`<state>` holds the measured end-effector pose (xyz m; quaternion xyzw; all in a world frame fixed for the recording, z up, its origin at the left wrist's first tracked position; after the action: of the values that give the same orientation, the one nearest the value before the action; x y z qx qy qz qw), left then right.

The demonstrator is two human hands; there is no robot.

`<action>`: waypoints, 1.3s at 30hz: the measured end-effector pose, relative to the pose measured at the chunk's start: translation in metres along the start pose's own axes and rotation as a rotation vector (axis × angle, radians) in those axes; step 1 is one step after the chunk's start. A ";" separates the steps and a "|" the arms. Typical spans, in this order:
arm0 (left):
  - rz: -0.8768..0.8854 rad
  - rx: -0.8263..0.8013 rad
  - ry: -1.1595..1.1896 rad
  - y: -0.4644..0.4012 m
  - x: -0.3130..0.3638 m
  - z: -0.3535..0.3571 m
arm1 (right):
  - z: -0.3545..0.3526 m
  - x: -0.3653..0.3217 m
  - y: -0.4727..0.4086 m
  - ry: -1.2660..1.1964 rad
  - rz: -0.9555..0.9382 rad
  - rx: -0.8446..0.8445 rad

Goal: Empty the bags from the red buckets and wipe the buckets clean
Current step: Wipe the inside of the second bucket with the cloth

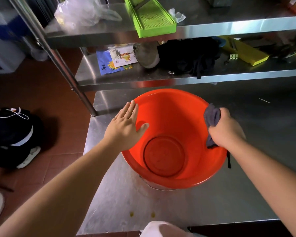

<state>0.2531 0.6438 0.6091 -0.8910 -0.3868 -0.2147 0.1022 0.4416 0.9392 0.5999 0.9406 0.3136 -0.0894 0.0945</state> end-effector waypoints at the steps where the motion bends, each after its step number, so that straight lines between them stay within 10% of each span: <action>1: -0.006 0.003 0.005 0.000 0.000 0.000 | 0.004 0.008 0.013 -0.066 0.061 -0.021; 8: -0.006 0.006 -0.027 0.003 0.001 0.002 | 0.028 0.031 0.080 -0.388 0.258 0.010; 15: -0.022 0.183 -0.155 0.014 0.020 -0.005 | 0.006 0.018 0.006 -0.157 0.071 -0.040; 22: 0.143 -0.050 -0.174 -0.003 0.014 0.012 | -0.004 -0.008 -0.033 -0.006 -0.131 -0.119; 39: 0.077 0.038 -0.109 0.004 0.018 0.010 | 0.015 0.035 0.083 -0.343 0.199 -0.017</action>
<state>0.2701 0.6560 0.6079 -0.9135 -0.3612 -0.1541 0.1062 0.5182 0.8910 0.5875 0.9371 0.1991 -0.2359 0.1629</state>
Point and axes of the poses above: each hand's wrist, its own y-axis away from the middle knuckle, its own z-axis out of the palm, x = y × z, the point moved 7 cm from there along -y, towards the middle knuckle, and after that the axes turned 15 degrees about y, right-handed, at the moved point
